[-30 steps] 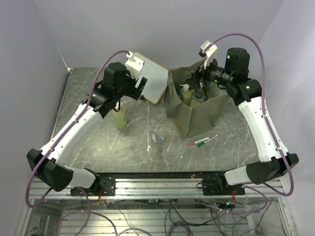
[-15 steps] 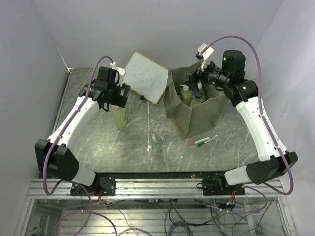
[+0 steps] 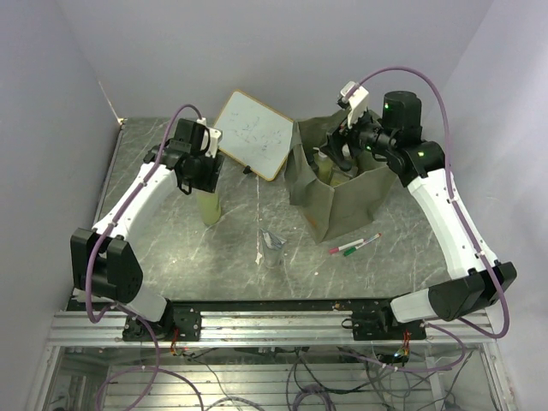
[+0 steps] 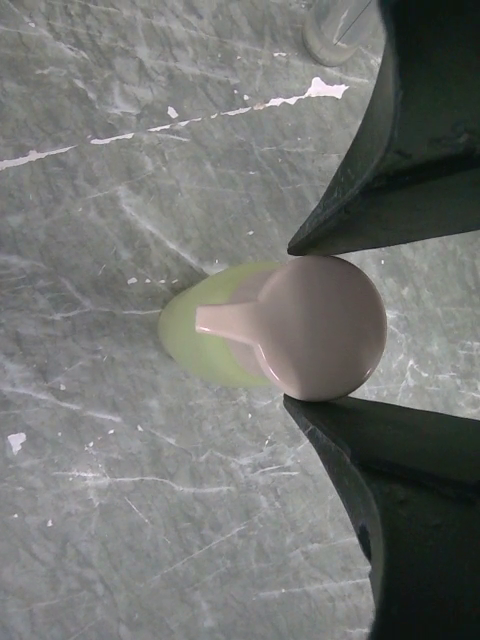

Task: Place the personal care products into the canvas bag
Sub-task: Pick up the care product from the center of the board, then place the care product in the canvas bag.

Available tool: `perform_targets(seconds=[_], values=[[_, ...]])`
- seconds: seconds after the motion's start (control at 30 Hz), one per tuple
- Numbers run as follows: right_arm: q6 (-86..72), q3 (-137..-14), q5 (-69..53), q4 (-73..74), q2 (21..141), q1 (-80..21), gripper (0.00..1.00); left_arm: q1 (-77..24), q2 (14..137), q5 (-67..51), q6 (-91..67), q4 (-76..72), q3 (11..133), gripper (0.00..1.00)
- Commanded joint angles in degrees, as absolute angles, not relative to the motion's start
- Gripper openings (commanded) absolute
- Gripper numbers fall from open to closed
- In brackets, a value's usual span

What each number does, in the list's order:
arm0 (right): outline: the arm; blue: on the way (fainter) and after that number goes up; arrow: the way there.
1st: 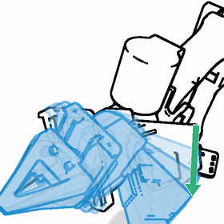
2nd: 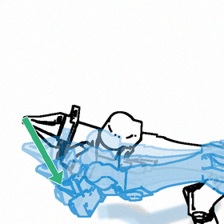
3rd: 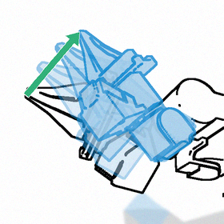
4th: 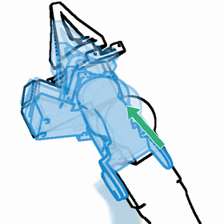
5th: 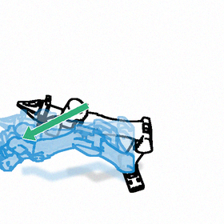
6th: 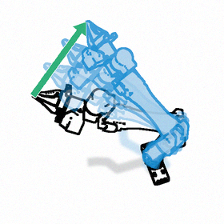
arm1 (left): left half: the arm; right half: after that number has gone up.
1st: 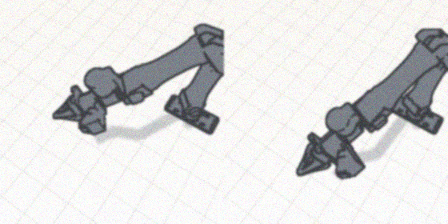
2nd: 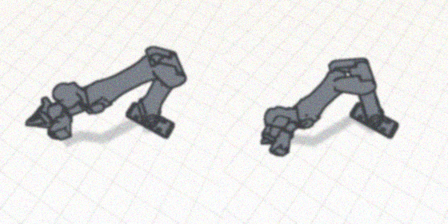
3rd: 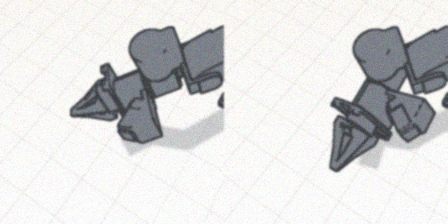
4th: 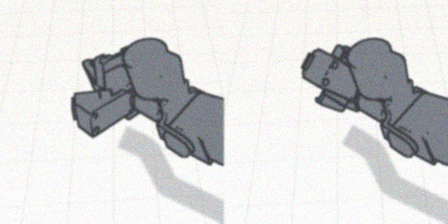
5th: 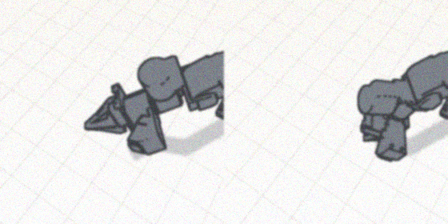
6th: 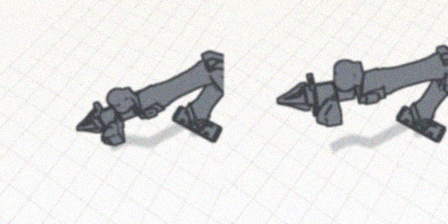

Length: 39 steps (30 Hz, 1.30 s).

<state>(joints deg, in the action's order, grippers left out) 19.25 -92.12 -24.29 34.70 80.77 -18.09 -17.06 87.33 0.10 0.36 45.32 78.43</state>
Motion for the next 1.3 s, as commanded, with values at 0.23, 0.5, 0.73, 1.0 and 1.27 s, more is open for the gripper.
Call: perform_targets(seconds=[0.23,0.5,0.73,1.0,1.27], values=[[19.48,-90.18,-21.84,33.55,78.69,-18.18,0.78,-16.52,88.34,-2.68,1.77,45.17,81.16,0.26],[15.68,-88.58,-24.51,31.65,77.90,-13.52,0.79,-16.52,85.27,-10.04,5.86,44.82,89.56,0.07],[16.96,-89.55,-22.49,31.90,78.54,-11.77,0.79,-16.60,84.56,-18.21,9.70,46.62,99.83,0.07],[17.92,-89.54,-20.97,32.42,78.84,-10.23,0.79,-18.63,87.97,-22.27,5.75,41.68,116.00,0.07],[18.29,-88.88,-19.70,32.77,77.91,-9.26,0.79,-27.57,94.19,-16.80,7.61,38.41,131.34,0.07]])
